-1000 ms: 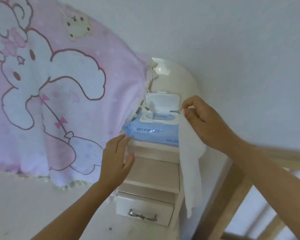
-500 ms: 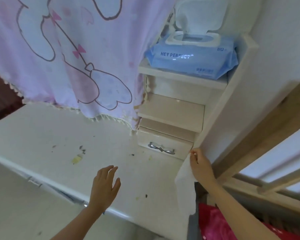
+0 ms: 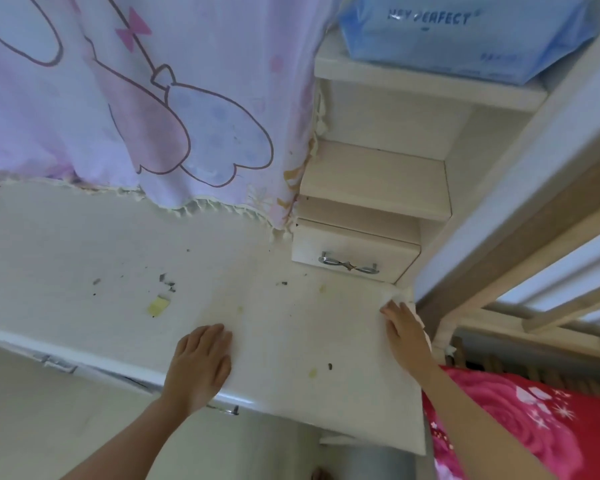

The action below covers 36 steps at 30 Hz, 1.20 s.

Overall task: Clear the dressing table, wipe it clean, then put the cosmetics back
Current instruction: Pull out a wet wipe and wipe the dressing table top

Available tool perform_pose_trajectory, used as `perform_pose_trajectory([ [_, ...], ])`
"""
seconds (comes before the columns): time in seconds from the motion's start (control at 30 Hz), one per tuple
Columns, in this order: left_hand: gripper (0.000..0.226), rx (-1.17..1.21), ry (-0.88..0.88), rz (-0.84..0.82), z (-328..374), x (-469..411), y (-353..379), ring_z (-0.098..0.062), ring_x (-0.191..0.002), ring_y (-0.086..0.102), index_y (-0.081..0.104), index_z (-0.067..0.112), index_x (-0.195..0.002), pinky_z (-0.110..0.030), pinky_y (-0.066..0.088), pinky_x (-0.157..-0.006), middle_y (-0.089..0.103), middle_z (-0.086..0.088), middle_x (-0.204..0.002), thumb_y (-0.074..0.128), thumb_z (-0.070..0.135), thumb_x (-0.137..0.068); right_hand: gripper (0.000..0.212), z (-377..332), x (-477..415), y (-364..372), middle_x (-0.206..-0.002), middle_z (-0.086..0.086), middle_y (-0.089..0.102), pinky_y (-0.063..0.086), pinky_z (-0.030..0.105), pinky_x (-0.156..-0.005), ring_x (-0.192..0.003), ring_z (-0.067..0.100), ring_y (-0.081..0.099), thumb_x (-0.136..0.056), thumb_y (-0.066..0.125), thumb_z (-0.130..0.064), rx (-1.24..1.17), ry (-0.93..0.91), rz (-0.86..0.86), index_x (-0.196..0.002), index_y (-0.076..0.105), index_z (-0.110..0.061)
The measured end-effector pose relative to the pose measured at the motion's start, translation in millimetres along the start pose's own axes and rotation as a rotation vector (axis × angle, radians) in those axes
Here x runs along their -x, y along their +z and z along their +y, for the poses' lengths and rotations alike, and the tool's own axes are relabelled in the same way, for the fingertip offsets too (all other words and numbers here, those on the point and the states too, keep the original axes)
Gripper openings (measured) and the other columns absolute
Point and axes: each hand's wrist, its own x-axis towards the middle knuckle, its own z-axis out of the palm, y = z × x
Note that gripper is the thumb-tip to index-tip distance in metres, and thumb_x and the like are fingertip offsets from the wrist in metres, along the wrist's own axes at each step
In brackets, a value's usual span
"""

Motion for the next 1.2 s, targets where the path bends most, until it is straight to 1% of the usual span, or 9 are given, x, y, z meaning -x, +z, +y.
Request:
perform_pose_trajectory([
  [0.17,0.044,0.037,0.065,0.031,-6.7,1.4,9.1,-0.025,-0.099,0.048,0.051,0.012,-0.107,-0.035,0.035,-0.081,0.068,-0.013,-0.103,0.014,0.033,-0.095,0.042,0.2,-16.9,14.5,-0.132,0.020,0.050,0.041,0.035,-0.092,-0.121,0.037,0.049,-0.089,0.032,0.001,0.004,-0.046,0.076,-0.126,0.052,0.000],
  [0.43,0.034,0.003,0.087,0.042,-6.6,2.0,9.6,-0.027,-0.099,0.046,0.052,0.010,-0.107,-0.036,0.034,-0.080,0.067,-0.014,-0.103,0.037,0.024,-0.079,0.061,-44.7,7.9,57.5,-0.143,-0.003,0.027,0.002,0.011,-0.110,-0.140,0.012,0.021,-0.079,0.033,0.020,-0.185,-0.265,-0.094,-0.133,0.044,-0.006],
  [0.6,0.034,-0.009,0.075,0.025,-6.1,2.3,7.3,-0.028,-0.099,0.046,0.052,0.010,-0.106,-0.038,0.033,-0.079,0.067,-0.015,-0.103,0.037,0.024,-0.079,0.044,-70.6,102.9,93.4,-0.130,-0.011,0.054,0.015,0.015,-0.108,-0.135,-0.008,0.021,-0.079,0.033,0.003,-0.265,-0.605,-0.157,-0.113,0.054,-0.016],
  [0.7,0.034,-0.006,0.059,-0.003,-4.7,1.2,4.8,-0.028,-0.098,0.045,0.052,0.010,-0.105,-0.037,0.033,-0.079,0.066,-0.014,-0.104,0.036,0.024,-0.078,0.073,-76.5,126.7,89.4,-0.132,-0.009,0.054,0.016,0.014,-0.111,-0.135,-0.002,0.026,-0.051,0.031,0.007,-0.303,-0.675,-0.181,-0.116,0.054,-0.016],
  [0.73,0.034,-0.003,0.054,-0.006,-4.4,1.0,4.5,-0.028,-0.098,0.045,0.052,0.011,-0.105,-0.037,0.033,-0.079,0.066,-0.014,-0.104,0.036,0.024,-0.078,0.085,-75.7,122.5,84.7,-0.139,-0.014,0.045,0.017,0.015,-0.111,-0.135,0.000,0.028,-0.042,0.028,0.006,-0.344,-0.661,-0.131,-0.119,0.052,-0.017],
  [0.77,0.034,-0.002,0.051,-0.009,-4.4,1.0,4.0,-0.028,-0.098,0.045,0.051,0.011,-0.105,-0.037,0.033,-0.079,0.066,-0.014,-0.104,0.036,0.024,-0.078,0.064,-74.9,111.0,77.1,-0.142,-0.016,0.039,0.018,0.014,-0.111,-0.134,-0.001,0.030,-0.073,0.010,-0.025,-0.386,-0.625,-0.122,-0.122,0.052,-0.019],
  [0.8,0.033,-0.002,0.051,-0.010,-4.3,0.8,3.4,-0.027,-0.098,0.045,0.051,0.011,-0.105,-0.037,0.033,-0.079,0.066,-0.014,-0.104,0.036,0.024,-0.078,0.076,-70.7,92.3,72.2,-0.140,-0.013,0.042,0.017,0.012,-0.110,-0.132,-0.004,0.030,-0.067,0.032,0.029,-0.438,-0.527,-0.042,-0.123,0.054,-0.019],
  [1.03,0.035,0.003,0.053,-0.034,-4.7,0.3,1.9,-0.026,-0.099,0.046,0.050,0.012,-0.107,-0.036,0.033,-0.079,0.066,-0.014,-0.104,0.037,0.025,-0.077,0.055,-41.0,-50.9,22.8,-0.137,0.015,0.046,0.015,-0.001,-0.098,-0.131,0.023,0.039,-0.078,0.030,0.026,-0.316,-0.102,-0.028,-0.122,0.053,0.002],
  [1.2,0.037,-0.001,0.060,-0.031,-5.4,0.3,3.0,-0.025,-0.100,0.046,0.050,0.011,-0.108,-0.035,0.033,-0.080,0.066,-0.014,-0.105,0.038,0.025,-0.076,0.062,-46.6,-63.9,46.9,-0.139,0.015,0.044,0.014,0.001,-0.100,-0.133,0.025,0.037,-0.072,0.033,0.026,-0.241,-0.169,-0.019,-0.125,0.053,0.000],
])
